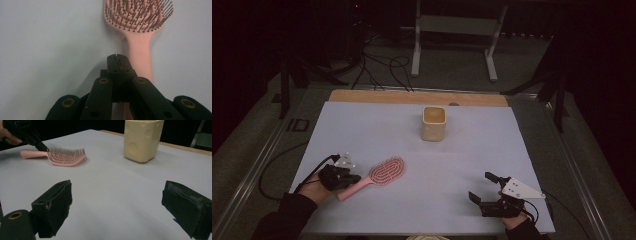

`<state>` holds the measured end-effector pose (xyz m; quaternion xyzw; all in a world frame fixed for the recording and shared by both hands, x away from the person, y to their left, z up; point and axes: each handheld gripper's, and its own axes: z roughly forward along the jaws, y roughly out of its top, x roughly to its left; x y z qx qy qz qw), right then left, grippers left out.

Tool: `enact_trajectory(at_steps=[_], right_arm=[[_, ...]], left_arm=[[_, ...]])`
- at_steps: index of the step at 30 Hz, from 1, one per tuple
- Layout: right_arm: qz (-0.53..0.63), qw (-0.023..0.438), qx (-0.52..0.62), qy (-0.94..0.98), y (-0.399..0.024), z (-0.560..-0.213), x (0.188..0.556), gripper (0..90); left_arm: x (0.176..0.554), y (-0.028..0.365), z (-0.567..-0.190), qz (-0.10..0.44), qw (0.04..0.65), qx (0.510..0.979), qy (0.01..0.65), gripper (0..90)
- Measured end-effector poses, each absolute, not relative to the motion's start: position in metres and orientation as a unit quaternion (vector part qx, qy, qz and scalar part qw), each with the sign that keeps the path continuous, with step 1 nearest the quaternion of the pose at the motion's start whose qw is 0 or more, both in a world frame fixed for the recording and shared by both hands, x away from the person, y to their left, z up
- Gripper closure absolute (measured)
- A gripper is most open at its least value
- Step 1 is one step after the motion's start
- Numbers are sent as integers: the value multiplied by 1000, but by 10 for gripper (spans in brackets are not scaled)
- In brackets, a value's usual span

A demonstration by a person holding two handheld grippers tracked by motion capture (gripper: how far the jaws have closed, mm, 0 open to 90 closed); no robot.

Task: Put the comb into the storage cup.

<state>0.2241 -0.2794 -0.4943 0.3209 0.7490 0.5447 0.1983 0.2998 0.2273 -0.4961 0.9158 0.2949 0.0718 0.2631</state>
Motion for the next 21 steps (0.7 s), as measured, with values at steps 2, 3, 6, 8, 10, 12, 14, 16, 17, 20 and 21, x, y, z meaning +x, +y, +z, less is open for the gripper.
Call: enact_trajectory(at_steps=[2,3,6,8,10,12,14,16,17,20,21], right_arm=[[545,198,321,749,-279,-494,224,90],[545,198,321,749,-279,-494,224,90],[545,198,321,749,-279,-494,224,90],[544,199,320,750,-279,-494,224,90],[545,198,320,749,-279,-494,224,90],[545,199,321,749,-279,-494,224,90],[544,199,321,749,-279,-494,224,90],[543,198,322,750,-279,-494,224,90],[543,198,322,750,-279,-495,224,90],[543,197,321,751,-278,-495,224,90],[542,197,321,751,-278,-495,224,90]], left_arm=[[298,226,-495,72,258,915,301,900],[297,226,-495,71,257,915,303,900],[295,224,-495,70,254,914,309,900],[293,224,-495,67,254,911,317,900],[292,223,-495,66,253,912,317,900],[290,222,-495,65,254,912,316,900],[289,222,-495,64,254,911,319,900],[288,221,-495,63,253,911,321,900],[288,220,-495,62,253,910,322,900],[286,218,-494,62,247,913,319,900],[285,217,-494,61,247,913,318,900]])
